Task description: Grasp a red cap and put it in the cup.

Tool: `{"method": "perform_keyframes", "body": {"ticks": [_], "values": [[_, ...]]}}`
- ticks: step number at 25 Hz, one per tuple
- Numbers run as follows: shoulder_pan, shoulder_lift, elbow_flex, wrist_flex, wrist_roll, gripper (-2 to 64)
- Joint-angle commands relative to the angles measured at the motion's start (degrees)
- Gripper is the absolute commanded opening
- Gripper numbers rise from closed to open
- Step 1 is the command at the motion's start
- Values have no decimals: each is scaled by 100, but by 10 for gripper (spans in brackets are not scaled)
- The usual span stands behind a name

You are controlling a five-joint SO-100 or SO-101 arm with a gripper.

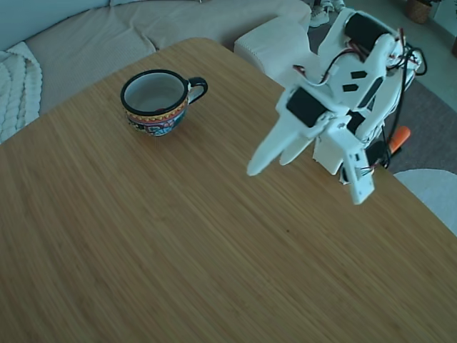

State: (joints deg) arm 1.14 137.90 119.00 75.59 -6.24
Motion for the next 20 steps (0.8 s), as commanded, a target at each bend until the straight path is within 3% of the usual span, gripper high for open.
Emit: {"method": "perform_keyframes", "body": {"ticks": [1,6,20], "values": [[255,141,334,-492,44,380],[290,167,1072,-1257,44,380],[-246,167,2065,-2241,114,380]]}}
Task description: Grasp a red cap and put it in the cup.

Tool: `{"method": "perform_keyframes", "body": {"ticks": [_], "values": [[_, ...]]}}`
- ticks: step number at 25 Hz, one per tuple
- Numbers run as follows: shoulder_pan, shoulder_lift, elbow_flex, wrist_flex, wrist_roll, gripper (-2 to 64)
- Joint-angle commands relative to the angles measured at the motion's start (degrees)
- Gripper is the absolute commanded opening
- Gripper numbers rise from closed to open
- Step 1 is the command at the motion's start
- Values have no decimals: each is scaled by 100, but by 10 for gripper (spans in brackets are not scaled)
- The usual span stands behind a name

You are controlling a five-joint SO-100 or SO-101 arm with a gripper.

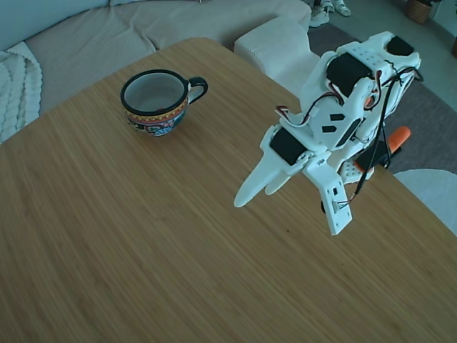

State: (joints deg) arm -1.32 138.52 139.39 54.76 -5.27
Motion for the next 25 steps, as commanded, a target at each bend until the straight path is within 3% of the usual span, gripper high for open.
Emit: {"method": "perform_keyframes", "body": {"ticks": [1,12,18,25], "values": [[0,105,114,-246,18,380],[-826,105,756,-519,26,377],[-817,105,905,-791,26,219],[-817,105,905,-791,26,203]]}}
